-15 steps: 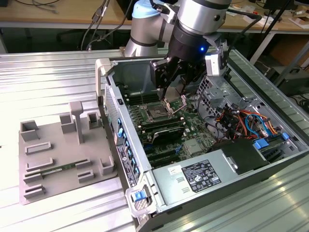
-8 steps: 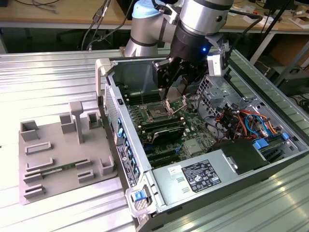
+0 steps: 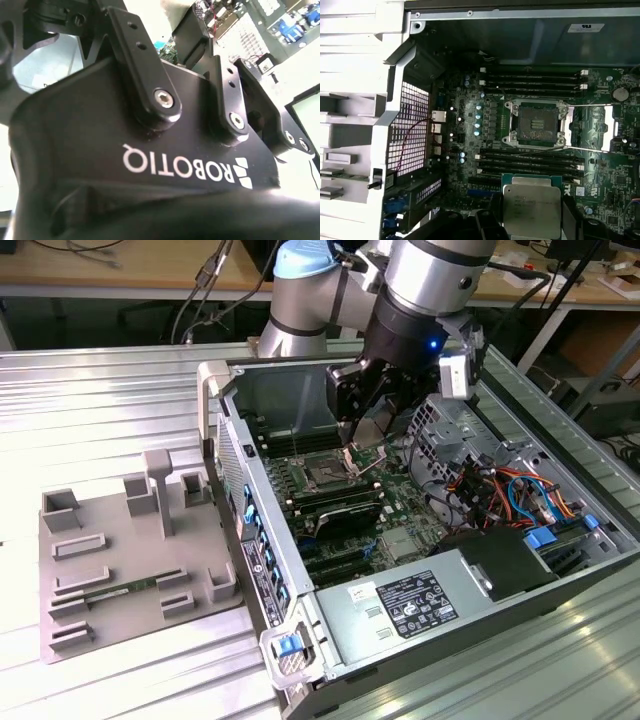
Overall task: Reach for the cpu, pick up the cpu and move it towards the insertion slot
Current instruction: 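Pick up the cpu and move it towards the insertion slot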
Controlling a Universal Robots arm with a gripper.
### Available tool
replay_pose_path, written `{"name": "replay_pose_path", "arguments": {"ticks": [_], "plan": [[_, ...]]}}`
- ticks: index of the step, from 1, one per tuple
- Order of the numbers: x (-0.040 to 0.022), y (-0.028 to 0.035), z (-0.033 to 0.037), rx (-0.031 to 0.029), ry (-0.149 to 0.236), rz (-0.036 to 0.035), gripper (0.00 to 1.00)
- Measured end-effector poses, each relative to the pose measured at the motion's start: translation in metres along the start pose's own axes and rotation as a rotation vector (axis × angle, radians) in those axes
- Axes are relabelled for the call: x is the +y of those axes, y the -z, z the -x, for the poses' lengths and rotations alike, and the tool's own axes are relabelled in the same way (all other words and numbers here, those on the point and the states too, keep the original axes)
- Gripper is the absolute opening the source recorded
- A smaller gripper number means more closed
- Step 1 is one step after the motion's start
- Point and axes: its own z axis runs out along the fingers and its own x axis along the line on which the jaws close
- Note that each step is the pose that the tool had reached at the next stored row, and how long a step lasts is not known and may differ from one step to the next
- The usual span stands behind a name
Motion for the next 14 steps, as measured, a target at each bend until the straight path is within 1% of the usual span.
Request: {"name": "replay_pose_path", "arguments": {"ticks": [1,2,3,5,14], "plan": [[-0.0002,-0.0007,0.0024,-0.0004,-0.001,0.0057,0.55],[-0.0004,-0.0013,0.0042,-0.0006,-0.002,0.0069,0.55],[-0.0005,-0.0018,0.0054,-0.0006,-0.002,0.0073,0.55],[-0.0009,-0.0033,0.0107,-0.0005,-0.002,0.0073,0.55],[-0.0018,-0.0055,0.0219,-0.0005,-0.002,0.0074,0.55]]}}
